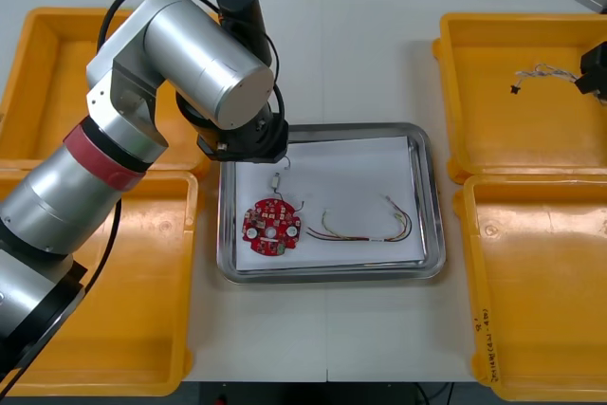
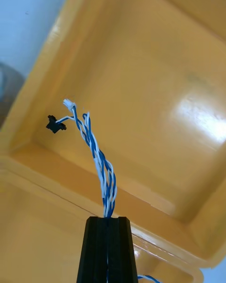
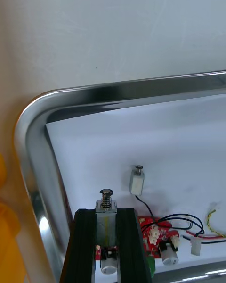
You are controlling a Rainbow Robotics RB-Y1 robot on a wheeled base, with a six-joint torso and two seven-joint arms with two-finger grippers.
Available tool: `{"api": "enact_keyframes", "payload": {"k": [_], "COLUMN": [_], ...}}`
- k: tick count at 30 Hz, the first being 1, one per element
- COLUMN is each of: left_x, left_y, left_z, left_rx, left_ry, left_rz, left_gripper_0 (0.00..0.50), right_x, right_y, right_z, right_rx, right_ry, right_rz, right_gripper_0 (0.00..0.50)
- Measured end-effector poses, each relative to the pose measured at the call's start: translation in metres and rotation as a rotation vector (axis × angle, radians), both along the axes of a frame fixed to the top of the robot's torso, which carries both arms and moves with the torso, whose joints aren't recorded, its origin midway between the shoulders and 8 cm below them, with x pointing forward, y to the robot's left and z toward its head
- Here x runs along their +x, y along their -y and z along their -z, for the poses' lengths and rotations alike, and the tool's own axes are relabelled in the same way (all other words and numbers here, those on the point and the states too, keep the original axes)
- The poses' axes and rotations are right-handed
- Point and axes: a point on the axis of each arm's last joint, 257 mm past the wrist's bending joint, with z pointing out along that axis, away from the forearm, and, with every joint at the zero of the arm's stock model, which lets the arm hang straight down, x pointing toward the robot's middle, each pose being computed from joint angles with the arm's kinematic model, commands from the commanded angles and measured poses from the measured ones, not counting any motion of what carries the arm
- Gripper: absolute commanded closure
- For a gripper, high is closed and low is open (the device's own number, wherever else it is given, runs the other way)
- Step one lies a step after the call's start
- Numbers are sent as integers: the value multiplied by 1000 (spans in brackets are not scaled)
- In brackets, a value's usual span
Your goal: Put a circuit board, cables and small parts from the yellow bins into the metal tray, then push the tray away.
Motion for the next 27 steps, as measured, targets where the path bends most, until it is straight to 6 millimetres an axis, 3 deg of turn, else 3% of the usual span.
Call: {"api": "enact_keyframes", "payload": {"k": [10, 21, 24, 25, 27], "left_x": [5, 4, 3, 3, 3], "left_y": [2, 3, 4, 4, 4], "left_z": [23, 29, 30, 30, 30], "left_rx": [12, 24, 26, 26, 26], "left_ry": [-9, -14, -14, -14, -14], "left_rz": [4, 14, 16, 16, 17], "left_gripper_0": [500, 489, 365, 258, 103], "right_x": [-9, -31, -36, -38, -41], "right_y": [-45, -98, -107, -110, -114], "right_z": [-5, 14, 18, 19, 21], "right_rx": [-22, -81, -59, -54, -49], "right_ry": [21, -19, -42, -48, -58], "right_rz": [-140, -312, -325, -334, -351], "right_gripper_0": [500, 500, 500, 500, 500]}}
